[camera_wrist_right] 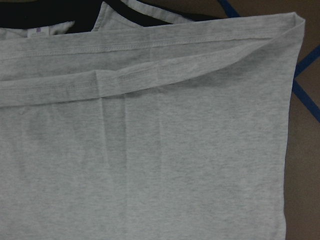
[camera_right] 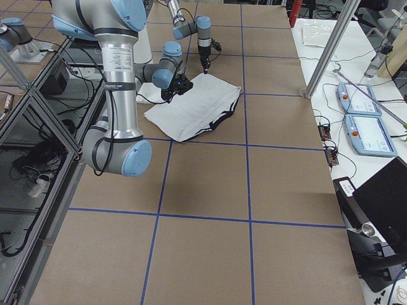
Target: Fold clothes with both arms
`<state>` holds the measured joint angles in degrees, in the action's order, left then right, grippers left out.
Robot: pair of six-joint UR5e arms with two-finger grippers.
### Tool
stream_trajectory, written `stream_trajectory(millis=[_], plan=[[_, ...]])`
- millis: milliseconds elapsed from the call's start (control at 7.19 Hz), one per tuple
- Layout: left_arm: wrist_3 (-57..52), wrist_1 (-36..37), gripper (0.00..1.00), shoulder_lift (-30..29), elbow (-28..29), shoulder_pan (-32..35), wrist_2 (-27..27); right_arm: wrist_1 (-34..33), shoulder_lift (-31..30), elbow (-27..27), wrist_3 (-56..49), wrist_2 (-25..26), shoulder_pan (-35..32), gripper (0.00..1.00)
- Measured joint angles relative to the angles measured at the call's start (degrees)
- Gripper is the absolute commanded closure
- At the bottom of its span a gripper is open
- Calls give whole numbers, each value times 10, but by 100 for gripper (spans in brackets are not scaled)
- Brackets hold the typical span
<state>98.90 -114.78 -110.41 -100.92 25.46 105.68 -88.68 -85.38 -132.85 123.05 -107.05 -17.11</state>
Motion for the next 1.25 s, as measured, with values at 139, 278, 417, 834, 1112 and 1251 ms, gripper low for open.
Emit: stream_trajectory(millis=[139, 278, 417, 834, 1112, 1251], plan=[[-41, 5, 100, -4, 4, 24, -4, 0, 0, 2, 0, 0, 0, 0], [-81, 6, 100, -16, 16, 55, -5, 0, 1, 3, 0, 0, -1, 0], [-110, 4, 100, -42, 45, 93, -5, 0, 2, 4, 0, 0, -5, 0], [-126, -82, 100, -173, 239, 181, -24, 0, 18, 5, 1, 1, -26, 0], [-122, -171, 46, -251, 377, 197, -47, 0, 41, 14, 4, 23, -34, 0], [-122, -187, 40, -267, 401, 199, -51, 0, 61, 34, 7, 48, -29, 0]])
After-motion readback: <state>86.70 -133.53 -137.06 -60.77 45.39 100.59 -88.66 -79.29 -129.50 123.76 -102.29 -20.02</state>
